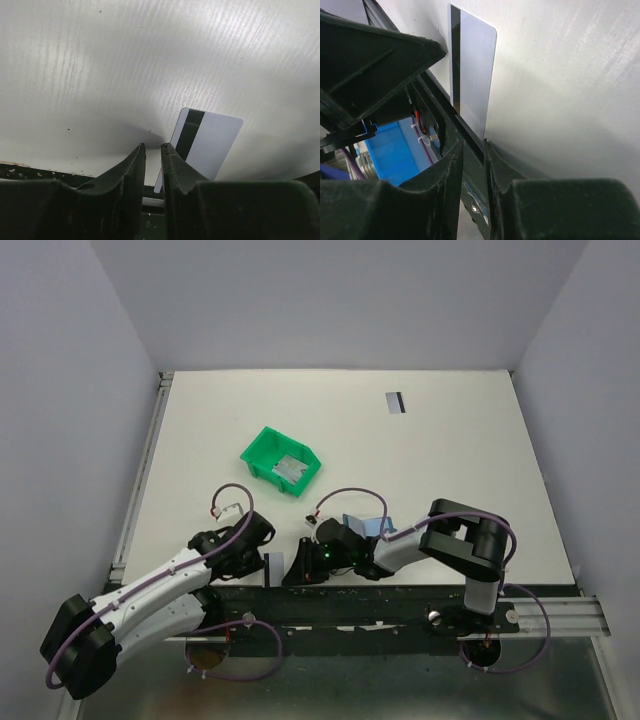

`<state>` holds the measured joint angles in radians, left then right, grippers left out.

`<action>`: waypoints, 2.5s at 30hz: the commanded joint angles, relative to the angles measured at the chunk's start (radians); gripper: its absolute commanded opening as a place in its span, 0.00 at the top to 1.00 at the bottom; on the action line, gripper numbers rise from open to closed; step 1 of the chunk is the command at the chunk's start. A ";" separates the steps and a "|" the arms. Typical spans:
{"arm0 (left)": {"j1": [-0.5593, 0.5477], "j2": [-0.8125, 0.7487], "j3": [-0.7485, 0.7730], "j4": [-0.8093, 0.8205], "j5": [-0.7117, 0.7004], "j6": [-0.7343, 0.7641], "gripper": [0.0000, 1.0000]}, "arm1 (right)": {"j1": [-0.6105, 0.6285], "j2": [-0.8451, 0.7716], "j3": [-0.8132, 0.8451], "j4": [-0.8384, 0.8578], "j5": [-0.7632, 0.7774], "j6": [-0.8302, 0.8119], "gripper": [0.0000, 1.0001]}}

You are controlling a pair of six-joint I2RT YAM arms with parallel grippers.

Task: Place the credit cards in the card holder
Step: Move the credit card to the corner of the board, then pick up the credit card at the corner of the board.

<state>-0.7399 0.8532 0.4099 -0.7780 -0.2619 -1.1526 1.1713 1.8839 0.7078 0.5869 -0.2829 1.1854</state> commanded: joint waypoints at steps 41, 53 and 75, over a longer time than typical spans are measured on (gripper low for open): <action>-0.366 0.299 -0.008 0.289 0.130 -0.171 0.75 | -0.012 -0.169 -0.313 0.068 0.244 0.154 0.56; -0.411 0.287 -0.028 0.316 0.138 -0.208 0.75 | -0.010 -0.175 -0.338 0.192 0.364 0.134 0.67; -0.401 -0.273 0.197 0.028 -0.240 -0.078 0.42 | -0.053 -0.621 -0.012 -0.691 0.375 -0.262 1.00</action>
<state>-1.1511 0.7158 0.5446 -0.7517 -0.3523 -1.3689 1.1572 1.3525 0.5926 0.2401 0.0559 1.1141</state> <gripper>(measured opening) 0.513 0.011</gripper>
